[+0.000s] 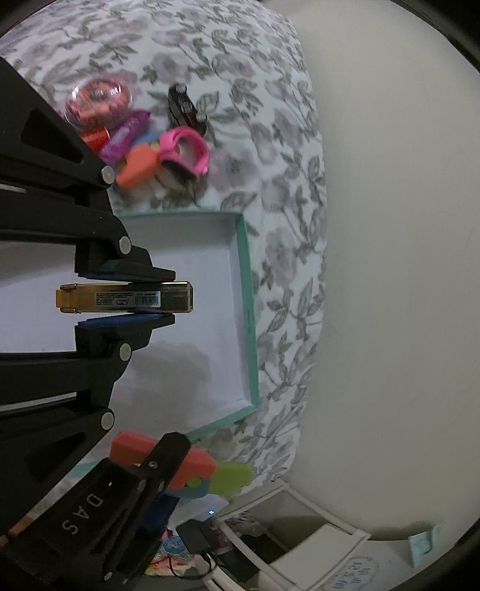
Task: Organize rigid objects
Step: 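Lower the harmonica into the tray and open the left tool while the right tool releases the knife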
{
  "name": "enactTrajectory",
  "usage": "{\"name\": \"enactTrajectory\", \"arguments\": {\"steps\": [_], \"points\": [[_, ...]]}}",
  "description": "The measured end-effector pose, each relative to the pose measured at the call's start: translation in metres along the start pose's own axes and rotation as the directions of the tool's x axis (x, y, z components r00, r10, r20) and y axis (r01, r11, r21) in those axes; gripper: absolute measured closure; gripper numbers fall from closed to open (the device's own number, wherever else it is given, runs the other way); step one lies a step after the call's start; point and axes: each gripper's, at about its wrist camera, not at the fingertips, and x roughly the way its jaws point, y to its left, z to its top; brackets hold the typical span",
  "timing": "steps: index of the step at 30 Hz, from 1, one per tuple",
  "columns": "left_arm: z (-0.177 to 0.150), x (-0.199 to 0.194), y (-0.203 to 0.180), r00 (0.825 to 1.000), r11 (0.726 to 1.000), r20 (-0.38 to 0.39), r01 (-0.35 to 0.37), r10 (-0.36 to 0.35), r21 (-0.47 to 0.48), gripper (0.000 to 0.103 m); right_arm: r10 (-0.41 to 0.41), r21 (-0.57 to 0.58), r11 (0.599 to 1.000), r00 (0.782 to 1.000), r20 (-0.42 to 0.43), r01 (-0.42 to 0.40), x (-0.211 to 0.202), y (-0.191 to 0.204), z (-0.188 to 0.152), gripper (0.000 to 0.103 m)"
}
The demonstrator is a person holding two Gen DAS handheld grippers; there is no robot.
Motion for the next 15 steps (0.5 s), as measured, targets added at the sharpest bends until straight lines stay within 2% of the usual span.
{"name": "enactTrajectory", "arguments": {"steps": [4,7,15], "points": [[-0.008,0.024,0.001,1.000,1.000,-0.026,-0.005,0.006,0.020,0.087,0.008,0.006,1.000,1.000,0.003,-0.008,0.022,-0.005,-0.008,0.058],[-0.015,0.037,0.004,0.999,1.000,-0.044,-0.008,0.009,0.022,0.087,-0.004,0.024,1.000,1.000,-0.029,0.005,0.041,-0.010,-0.016,0.058],[-0.021,0.045,0.007,0.999,1.000,-0.035,-0.002,0.003,0.030,0.087,-0.058,0.011,0.998,0.996,-0.063,0.058,0.065,-0.016,-0.030,0.058]]}}
